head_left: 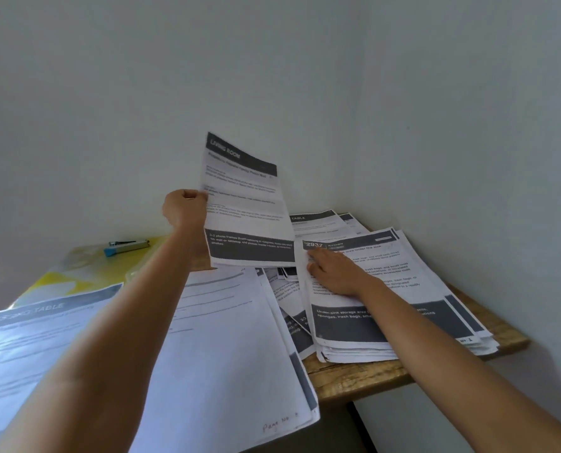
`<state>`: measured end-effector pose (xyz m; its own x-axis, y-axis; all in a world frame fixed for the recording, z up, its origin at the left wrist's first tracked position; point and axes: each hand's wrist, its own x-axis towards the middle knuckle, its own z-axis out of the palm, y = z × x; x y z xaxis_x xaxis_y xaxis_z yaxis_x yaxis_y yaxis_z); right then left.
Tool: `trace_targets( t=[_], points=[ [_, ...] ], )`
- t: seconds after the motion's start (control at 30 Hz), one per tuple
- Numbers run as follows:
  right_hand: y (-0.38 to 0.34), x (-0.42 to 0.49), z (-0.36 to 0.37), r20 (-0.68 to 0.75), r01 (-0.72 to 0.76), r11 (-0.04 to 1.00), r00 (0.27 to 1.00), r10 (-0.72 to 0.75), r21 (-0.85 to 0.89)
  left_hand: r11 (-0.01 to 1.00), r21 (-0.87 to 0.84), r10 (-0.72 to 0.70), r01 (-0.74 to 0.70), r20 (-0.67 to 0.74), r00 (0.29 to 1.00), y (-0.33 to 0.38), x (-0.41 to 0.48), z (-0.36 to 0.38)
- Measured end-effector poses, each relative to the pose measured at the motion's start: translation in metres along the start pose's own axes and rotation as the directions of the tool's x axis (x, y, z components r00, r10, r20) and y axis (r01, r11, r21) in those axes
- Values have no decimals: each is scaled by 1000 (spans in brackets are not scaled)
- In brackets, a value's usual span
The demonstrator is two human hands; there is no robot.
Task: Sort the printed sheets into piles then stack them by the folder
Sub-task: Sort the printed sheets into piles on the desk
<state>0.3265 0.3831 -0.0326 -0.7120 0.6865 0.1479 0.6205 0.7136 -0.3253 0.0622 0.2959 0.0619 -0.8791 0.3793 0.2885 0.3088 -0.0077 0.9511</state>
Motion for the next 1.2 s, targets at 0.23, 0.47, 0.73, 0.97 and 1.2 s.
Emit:
trace_targets(
  t=[0.23, 0.47, 0.73, 0.97, 1.2],
  points=[
    [1, 2, -1, -36, 20, 1000, 999, -20, 12, 988, -128, -93, 87, -39, 995, 5, 0, -78],
    [-48, 4, -24, -268, 17, 833, 950, 159, 553, 952, -202, -228, 230, 30, 973, -19, -20, -143],
    [-128, -12, -17, 80, -72, 314, 997, -15, 947, 922, -289, -222, 257, 151, 963, -36, -69, -164],
    [-135, -17, 3, -94, 46, 338, 987, 130, 940, 926, -306, -165, 223, 203, 965, -51, -90, -169],
    [-128, -23, 10, -82, 30, 275, 981, 178, 961, 943, -238, -191, 232, 184, 964, -62, -97, -174]
  ],
)
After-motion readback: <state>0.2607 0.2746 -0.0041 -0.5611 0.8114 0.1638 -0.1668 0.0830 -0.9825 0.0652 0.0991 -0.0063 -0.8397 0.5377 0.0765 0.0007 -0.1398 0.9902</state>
